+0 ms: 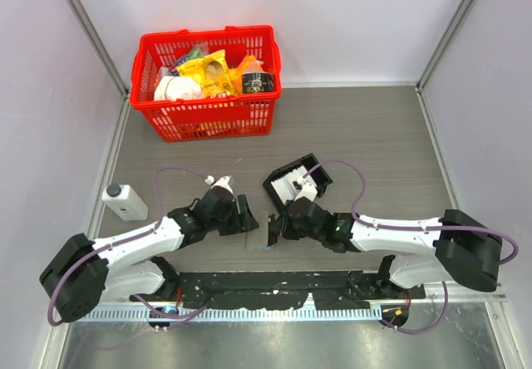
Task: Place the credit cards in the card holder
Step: Open the card holder at the center of the board.
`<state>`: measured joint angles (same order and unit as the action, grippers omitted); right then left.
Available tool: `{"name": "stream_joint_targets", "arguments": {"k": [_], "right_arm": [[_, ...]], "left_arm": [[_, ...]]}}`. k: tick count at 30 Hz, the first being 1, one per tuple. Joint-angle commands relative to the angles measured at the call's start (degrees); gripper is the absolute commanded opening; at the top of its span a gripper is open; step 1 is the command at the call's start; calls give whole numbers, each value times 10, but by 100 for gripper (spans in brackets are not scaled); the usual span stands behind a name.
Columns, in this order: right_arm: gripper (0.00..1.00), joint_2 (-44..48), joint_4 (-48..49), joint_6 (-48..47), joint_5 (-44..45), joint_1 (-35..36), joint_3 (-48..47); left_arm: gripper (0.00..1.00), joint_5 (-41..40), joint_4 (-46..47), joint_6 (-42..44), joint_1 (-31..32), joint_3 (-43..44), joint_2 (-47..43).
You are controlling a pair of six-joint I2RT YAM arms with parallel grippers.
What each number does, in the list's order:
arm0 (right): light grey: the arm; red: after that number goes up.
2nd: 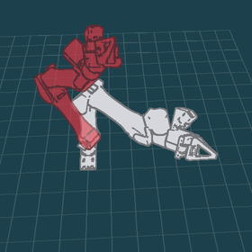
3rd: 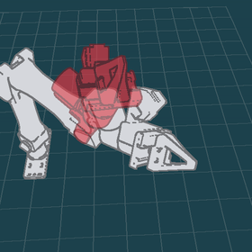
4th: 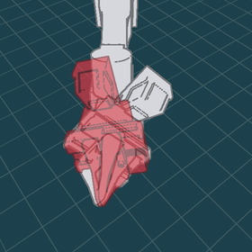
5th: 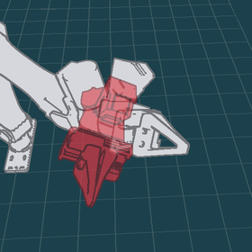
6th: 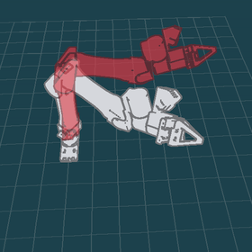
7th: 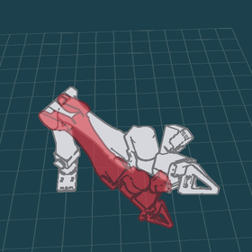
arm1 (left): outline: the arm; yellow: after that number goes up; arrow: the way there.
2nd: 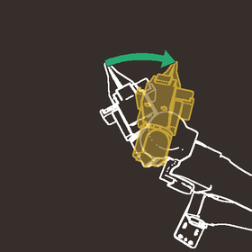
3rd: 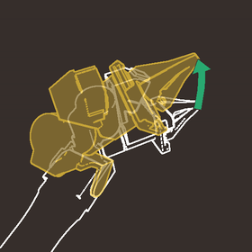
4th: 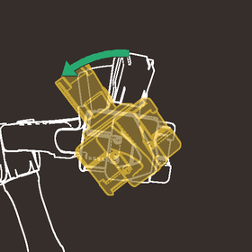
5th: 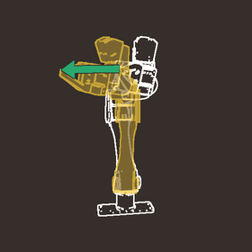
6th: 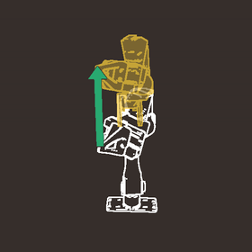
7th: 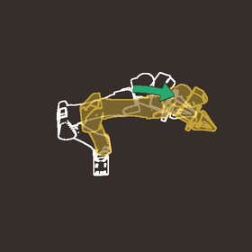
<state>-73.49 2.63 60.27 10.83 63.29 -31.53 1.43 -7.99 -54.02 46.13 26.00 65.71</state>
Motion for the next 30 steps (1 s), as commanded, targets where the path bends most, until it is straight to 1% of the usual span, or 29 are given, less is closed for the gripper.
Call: {"name": "stream_joint_targets", "arguments": {"k": [1,4,15,24,26,30], "right_arm": [[1,-2,35,-16,-5,0,-25],[1,-5,50,-20,-14,0,-27],[1,-24,84,-30,-59,0,-38],[1,-26,115,-24,-87,1,-35],[1,-35,106,-27,-87,1,-38],[1,-45,124,-20,-100,1,-34]], "left_arm": [[66,-45,-18,6,2,21,-58],[70,-46,-14,1,2,17,-75],[74,-37,11,-21,2,12,-71],[75,-54,7,-30,2,17,-59],[75,-59,9,-33,2,16,-59],[72,-64,0,-36,2,19,-52]]}}
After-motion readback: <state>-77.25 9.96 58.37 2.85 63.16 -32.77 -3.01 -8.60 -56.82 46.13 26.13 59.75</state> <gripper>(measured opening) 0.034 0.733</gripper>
